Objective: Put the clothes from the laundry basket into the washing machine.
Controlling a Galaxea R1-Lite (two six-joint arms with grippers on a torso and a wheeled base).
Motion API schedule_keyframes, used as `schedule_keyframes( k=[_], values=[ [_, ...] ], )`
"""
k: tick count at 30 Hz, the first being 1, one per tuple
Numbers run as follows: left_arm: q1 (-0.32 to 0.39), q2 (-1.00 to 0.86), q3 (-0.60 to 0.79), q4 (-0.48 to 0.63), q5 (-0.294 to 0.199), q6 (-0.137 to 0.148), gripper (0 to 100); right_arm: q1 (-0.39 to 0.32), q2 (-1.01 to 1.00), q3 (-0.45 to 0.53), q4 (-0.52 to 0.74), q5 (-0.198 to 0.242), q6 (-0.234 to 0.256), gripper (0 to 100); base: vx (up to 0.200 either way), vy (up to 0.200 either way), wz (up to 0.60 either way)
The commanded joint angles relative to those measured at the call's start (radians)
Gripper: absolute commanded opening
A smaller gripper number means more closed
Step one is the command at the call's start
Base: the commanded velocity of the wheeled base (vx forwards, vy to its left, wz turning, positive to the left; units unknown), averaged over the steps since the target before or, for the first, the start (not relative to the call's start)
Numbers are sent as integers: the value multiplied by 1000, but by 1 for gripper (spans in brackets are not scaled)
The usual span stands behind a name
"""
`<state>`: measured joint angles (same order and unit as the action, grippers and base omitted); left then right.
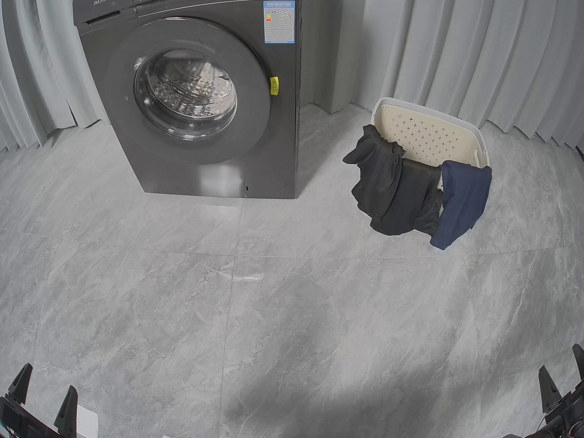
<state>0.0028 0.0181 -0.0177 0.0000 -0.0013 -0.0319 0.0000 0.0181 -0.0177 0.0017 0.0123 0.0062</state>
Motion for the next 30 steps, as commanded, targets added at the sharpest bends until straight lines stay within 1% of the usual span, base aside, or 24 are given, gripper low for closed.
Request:
schedule_keyframes(
  k=[1, 13, 16, 22, 30],
  values=[
    [0, -12, 16, 0, 0, 0, 100, 0, -18, 18, 0, 1, 0, 100, 200, 0, 0],
    [0, -12, 16, 0, 0, 1, 100, 0, -18, 18, 0, 1, 0, 100, 200, 0, 0],
    [0, -12, 16, 0, 0, 3, 100, 0, -18, 18, 0, 3, -2, 100, 0, 0, 0],
    [0, -12, 16, 0, 0, 4, 100, 0, -18, 18, 0, 5, -2, 100, 0, 0, -600],
    [0, -12, 16, 0, 0, 4, 100, 0, -18, 18, 0, 5, -2, 100, 0, 0, 0]
  ],
)
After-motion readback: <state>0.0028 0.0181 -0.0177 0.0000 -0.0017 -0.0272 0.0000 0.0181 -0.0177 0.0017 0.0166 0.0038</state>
